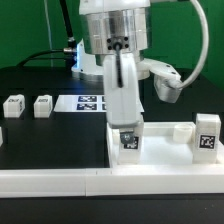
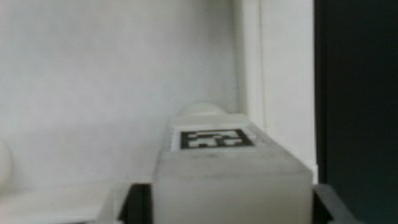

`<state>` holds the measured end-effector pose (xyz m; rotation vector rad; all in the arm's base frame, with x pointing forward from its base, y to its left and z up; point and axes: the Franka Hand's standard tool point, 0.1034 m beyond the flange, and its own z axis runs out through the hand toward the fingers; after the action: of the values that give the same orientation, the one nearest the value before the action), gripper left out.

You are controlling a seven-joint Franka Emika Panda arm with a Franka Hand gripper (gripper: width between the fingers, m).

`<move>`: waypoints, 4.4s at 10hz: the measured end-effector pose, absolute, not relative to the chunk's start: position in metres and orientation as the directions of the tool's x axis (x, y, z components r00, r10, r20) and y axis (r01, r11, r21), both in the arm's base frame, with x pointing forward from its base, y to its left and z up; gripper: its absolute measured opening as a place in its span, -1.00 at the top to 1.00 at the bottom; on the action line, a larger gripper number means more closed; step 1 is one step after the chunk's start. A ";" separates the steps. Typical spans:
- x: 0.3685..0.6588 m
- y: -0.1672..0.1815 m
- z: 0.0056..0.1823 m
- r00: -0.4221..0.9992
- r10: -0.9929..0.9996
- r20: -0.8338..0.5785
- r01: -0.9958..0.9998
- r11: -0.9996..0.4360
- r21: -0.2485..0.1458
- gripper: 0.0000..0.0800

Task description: Assemble square table

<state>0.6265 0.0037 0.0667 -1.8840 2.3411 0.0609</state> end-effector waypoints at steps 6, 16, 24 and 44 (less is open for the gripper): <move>0.632 0.009 0.075 0.434 -0.900 -0.028 -0.899 -0.432 -0.073 -0.61; 0.634 0.006 0.073 0.865 -0.500 0.042 -0.497 -0.865 -0.070 -0.17; 0.627 -0.003 0.070 0.023 -0.996 -0.088 -0.997 -0.017 -0.071 0.26; 0.623 0.014 0.074 0.377 -0.925 -0.052 -0.926 -0.374 -0.048 -0.62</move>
Offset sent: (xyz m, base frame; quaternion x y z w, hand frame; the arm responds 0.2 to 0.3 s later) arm 0.0017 -0.0045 0.0028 -0.0300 0.0304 -0.3216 0.9459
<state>0.6234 0.0144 0.0737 -2.5484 1.7162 0.0247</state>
